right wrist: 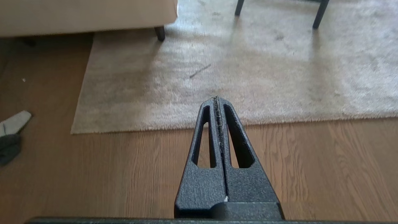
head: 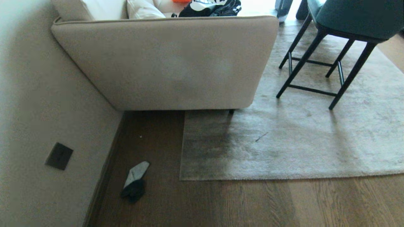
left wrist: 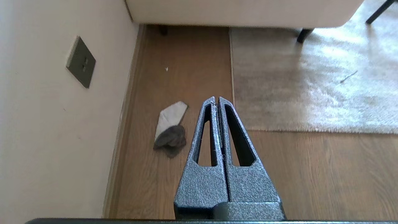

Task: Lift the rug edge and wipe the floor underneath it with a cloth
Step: Pick up the rag

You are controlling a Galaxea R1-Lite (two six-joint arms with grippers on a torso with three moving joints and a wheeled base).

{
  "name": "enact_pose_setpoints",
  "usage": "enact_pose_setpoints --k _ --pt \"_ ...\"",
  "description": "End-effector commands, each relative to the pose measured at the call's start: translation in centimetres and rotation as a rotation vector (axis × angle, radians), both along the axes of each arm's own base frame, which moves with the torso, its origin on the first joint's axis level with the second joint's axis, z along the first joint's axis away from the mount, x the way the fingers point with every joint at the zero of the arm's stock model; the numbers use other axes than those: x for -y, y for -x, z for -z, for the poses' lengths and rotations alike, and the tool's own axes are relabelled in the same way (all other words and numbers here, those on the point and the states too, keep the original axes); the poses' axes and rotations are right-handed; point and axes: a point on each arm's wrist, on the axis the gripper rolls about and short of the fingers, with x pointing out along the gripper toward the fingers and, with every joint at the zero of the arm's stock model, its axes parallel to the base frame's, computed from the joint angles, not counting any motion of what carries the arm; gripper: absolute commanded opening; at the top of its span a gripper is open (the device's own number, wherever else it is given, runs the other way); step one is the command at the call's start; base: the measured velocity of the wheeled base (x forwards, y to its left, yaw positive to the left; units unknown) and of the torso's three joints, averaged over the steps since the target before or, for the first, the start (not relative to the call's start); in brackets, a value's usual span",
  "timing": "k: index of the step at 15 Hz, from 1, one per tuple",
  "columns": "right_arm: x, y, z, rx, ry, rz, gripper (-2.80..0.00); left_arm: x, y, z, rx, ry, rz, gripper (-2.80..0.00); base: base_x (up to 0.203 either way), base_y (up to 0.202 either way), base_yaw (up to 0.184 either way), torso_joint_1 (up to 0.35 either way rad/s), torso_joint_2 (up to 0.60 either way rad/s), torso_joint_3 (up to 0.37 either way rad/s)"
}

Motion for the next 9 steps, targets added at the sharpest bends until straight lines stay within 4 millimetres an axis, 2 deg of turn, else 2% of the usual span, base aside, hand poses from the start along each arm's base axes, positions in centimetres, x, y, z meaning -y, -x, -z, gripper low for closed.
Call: enact_pose_setpoints --k 1,9 --pt "0.00 -0.01 -0.01 -0.001 0.000 0.000 -2.80 0.00 0.00 0.00 0.000 0.001 0.000 -2.80 0.000 0.000 0.000 0.002 0.01 -0.197" --pt "0.00 -0.01 -0.01 -0.001 0.000 0.000 -2.80 0.00 0.00 0.00 0.000 0.001 0.000 -2.80 0.000 0.000 0.000 0.004 0.00 -0.195"
